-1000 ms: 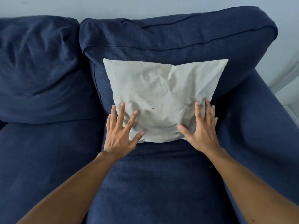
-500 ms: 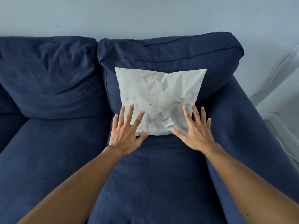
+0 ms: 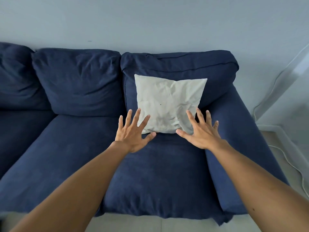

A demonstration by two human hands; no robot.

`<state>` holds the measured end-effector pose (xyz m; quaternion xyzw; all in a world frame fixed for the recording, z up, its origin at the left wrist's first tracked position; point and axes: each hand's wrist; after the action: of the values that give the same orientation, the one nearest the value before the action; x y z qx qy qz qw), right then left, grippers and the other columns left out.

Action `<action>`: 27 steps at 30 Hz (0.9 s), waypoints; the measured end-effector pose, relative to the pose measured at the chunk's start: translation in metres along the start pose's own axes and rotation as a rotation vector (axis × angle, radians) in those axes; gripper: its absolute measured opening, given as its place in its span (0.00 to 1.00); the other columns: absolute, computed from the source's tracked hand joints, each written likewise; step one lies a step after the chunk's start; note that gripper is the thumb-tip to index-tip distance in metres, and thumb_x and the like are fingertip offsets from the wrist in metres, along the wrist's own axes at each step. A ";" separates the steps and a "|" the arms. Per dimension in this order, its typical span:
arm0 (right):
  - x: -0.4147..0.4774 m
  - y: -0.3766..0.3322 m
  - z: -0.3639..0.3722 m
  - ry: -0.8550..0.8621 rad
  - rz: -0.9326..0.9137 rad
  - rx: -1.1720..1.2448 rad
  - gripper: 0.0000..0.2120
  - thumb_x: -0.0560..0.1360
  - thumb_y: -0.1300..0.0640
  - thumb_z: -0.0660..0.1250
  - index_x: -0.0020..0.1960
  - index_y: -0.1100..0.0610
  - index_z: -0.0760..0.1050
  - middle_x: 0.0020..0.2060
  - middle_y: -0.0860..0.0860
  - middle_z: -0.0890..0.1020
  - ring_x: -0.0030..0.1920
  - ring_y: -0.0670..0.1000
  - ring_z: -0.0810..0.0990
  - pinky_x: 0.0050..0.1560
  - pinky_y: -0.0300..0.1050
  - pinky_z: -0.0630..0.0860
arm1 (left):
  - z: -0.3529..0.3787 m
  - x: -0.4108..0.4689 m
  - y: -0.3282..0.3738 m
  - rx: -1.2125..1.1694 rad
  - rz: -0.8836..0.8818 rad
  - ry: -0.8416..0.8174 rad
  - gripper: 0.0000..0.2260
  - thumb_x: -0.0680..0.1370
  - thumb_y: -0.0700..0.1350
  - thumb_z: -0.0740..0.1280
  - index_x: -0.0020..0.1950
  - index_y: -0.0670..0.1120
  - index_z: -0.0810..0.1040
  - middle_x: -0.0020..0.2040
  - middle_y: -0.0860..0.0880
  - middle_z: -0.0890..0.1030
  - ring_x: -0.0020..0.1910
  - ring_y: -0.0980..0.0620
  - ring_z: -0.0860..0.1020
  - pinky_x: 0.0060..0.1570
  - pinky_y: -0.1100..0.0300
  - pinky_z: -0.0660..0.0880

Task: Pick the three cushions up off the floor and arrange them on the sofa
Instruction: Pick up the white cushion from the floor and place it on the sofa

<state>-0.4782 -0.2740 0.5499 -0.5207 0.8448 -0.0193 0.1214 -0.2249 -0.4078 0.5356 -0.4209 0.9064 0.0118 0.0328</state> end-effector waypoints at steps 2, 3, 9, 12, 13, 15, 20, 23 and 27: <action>-0.015 -0.007 -0.008 -0.029 0.002 -0.016 0.50 0.68 0.16 0.46 0.81 0.38 0.35 0.82 0.47 0.36 0.80 0.62 0.35 0.75 0.75 0.44 | -0.009 -0.017 -0.003 0.003 -0.014 -0.053 0.38 0.75 0.76 0.38 0.82 0.61 0.37 0.82 0.50 0.32 0.81 0.42 0.34 0.77 0.36 0.37; -0.020 -0.010 -0.010 -0.043 0.006 -0.020 0.50 0.67 0.16 0.45 0.81 0.38 0.35 0.82 0.47 0.36 0.81 0.62 0.35 0.74 0.76 0.44 | -0.012 -0.023 -0.004 0.002 -0.021 -0.077 0.38 0.75 0.75 0.38 0.82 0.61 0.37 0.82 0.50 0.32 0.81 0.42 0.34 0.77 0.35 0.37; -0.053 -0.040 -0.026 -0.112 0.031 -0.048 0.51 0.66 0.15 0.45 0.81 0.38 0.35 0.82 0.47 0.36 0.80 0.62 0.35 0.74 0.76 0.44 | -0.036 -0.066 -0.031 -0.002 -0.058 -0.148 0.38 0.75 0.75 0.37 0.82 0.61 0.38 0.82 0.50 0.33 0.81 0.42 0.33 0.77 0.35 0.36; -0.068 -0.059 -0.031 -0.144 0.049 -0.053 0.51 0.66 0.16 0.47 0.81 0.38 0.36 0.82 0.47 0.36 0.80 0.62 0.34 0.74 0.76 0.44 | -0.043 -0.085 -0.045 0.001 -0.061 -0.149 0.37 0.76 0.75 0.37 0.82 0.61 0.38 0.82 0.50 0.33 0.81 0.42 0.34 0.76 0.35 0.37; -0.074 -0.068 -0.031 -0.151 0.057 -0.051 0.51 0.67 0.16 0.47 0.81 0.38 0.36 0.82 0.47 0.36 0.80 0.62 0.33 0.74 0.76 0.44 | -0.045 -0.092 -0.051 0.000 -0.061 -0.155 0.37 0.76 0.75 0.37 0.82 0.61 0.38 0.82 0.50 0.33 0.81 0.42 0.33 0.76 0.35 0.36; -0.087 -0.085 -0.032 -0.154 0.068 -0.053 0.51 0.67 0.16 0.48 0.81 0.38 0.36 0.82 0.47 0.37 0.80 0.62 0.33 0.74 0.76 0.44 | -0.048 -0.107 -0.064 0.000 -0.058 -0.158 0.37 0.76 0.75 0.37 0.82 0.61 0.38 0.82 0.50 0.33 0.81 0.42 0.33 0.76 0.35 0.36; -0.121 -0.133 -0.027 -0.137 0.078 -0.052 0.51 0.67 0.16 0.48 0.82 0.38 0.37 0.82 0.46 0.36 0.80 0.62 0.33 0.74 0.76 0.43 | -0.052 -0.144 -0.103 0.015 -0.036 -0.147 0.37 0.75 0.75 0.36 0.82 0.61 0.38 0.82 0.50 0.33 0.81 0.42 0.34 0.76 0.35 0.37; -0.138 -0.158 -0.020 -0.125 0.092 -0.049 0.51 0.66 0.15 0.47 0.81 0.37 0.36 0.82 0.45 0.36 0.80 0.62 0.34 0.74 0.77 0.43 | -0.051 -0.167 -0.125 0.026 -0.023 -0.133 0.38 0.75 0.75 0.35 0.82 0.61 0.39 0.82 0.49 0.33 0.81 0.41 0.34 0.76 0.34 0.37; -0.162 -0.191 -0.007 -0.112 0.096 -0.061 0.51 0.66 0.15 0.47 0.81 0.38 0.37 0.82 0.47 0.36 0.80 0.62 0.34 0.74 0.77 0.43 | -0.042 -0.198 -0.153 0.034 -0.017 -0.131 0.39 0.73 0.75 0.33 0.82 0.61 0.39 0.82 0.49 0.33 0.81 0.41 0.35 0.76 0.34 0.38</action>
<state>-0.2431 -0.2191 0.6171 -0.4832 0.8610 0.0418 0.1534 0.0173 -0.3582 0.5919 -0.4262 0.8988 0.0239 0.0994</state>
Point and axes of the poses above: each hand's wrist, its own x-axis towards the middle knuckle, its own z-axis out of the palm, y = z × x
